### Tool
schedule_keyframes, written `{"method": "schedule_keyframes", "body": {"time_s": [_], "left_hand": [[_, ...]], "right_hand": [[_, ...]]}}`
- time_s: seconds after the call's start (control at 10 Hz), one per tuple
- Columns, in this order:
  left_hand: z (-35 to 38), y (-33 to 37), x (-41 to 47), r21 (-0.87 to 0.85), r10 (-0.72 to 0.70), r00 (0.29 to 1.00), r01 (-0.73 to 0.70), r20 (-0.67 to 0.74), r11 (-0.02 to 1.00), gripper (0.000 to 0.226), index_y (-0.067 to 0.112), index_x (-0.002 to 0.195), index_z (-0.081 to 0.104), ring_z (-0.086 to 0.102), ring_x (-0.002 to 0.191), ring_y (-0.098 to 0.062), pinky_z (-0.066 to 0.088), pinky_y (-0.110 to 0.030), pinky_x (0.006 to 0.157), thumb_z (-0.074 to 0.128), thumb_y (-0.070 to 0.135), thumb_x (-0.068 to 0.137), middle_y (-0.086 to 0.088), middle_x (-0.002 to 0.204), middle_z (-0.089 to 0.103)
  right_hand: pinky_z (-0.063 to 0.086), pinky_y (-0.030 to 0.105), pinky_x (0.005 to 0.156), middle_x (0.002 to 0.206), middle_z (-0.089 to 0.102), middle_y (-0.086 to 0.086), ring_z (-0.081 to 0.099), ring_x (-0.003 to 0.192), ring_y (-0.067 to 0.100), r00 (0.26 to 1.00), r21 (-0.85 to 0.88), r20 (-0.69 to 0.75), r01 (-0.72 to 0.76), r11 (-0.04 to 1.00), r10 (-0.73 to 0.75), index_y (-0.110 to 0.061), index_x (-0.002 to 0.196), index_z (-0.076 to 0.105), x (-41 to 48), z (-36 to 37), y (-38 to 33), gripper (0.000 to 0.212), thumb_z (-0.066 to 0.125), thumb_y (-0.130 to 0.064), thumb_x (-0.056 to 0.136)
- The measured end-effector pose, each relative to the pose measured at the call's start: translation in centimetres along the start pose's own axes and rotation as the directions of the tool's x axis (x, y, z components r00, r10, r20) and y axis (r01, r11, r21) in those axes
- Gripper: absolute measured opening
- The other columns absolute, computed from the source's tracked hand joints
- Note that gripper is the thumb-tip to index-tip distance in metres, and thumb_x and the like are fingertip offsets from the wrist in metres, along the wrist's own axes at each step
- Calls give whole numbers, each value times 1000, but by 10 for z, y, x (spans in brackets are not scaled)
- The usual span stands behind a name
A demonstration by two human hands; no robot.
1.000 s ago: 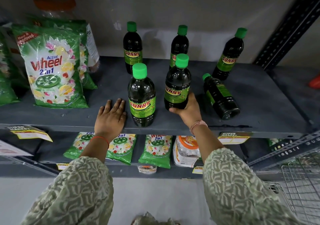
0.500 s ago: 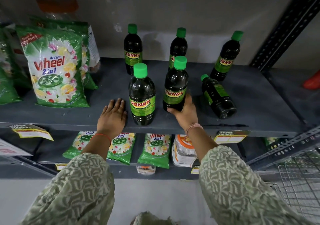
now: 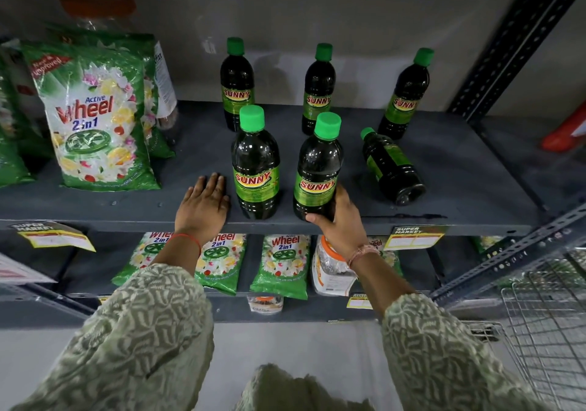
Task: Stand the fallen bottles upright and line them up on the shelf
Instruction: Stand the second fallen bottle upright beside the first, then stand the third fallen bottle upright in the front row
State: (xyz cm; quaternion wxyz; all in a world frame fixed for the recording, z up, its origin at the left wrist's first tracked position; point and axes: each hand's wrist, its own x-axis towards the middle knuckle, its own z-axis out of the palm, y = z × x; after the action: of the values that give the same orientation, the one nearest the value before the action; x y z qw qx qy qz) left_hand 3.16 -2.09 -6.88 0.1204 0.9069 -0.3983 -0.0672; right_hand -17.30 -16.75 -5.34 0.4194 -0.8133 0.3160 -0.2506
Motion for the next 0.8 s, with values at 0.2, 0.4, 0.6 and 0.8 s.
{"method": "schedule_keyframes", "body": {"time_s": [0.2,0.4,0.6,0.8], "left_hand": [[-1,1,-1,-39,-6,1000,5,-13,999,51,12,144,14,7,145,-24,8,-39,119,24,27,96,-5,157,13],[3,7,-9,-59,-4,998,0,-57,998,49,15,143,19,8,145,-24,9,-39,119,26,25,96,-2,156,16],[4,7,-9,-25,2,999,-3,-44,1000,48,20,143,18,7,145,-24,8,-40,118,26,26,96,1,156,15],[7,6,-9,-30,-2,998,0,-65,1000,48,19,142,21,9,145,-24,10,-40,119,25,28,96,1,155,19]], "right_hand": [[30,21,101,140,40,9,38,129,18,998,89,50,-37,995,32,-9,140,19,-10,-2,-2,96,74,-35,65],[4,41,115,155,3,13,2,142,28,937,-365,-328,-8,931,-120,-10,142,16,12,-45,-9,81,43,-56,81],[32,40,102,133,45,21,39,124,38,905,-726,-263,-414,550,334,1,132,26,95,-89,6,94,69,-52,67],[33,45,96,125,48,25,38,118,40,870,-552,-444,-456,698,217,2,122,36,83,-72,6,78,71,-43,68]]}}
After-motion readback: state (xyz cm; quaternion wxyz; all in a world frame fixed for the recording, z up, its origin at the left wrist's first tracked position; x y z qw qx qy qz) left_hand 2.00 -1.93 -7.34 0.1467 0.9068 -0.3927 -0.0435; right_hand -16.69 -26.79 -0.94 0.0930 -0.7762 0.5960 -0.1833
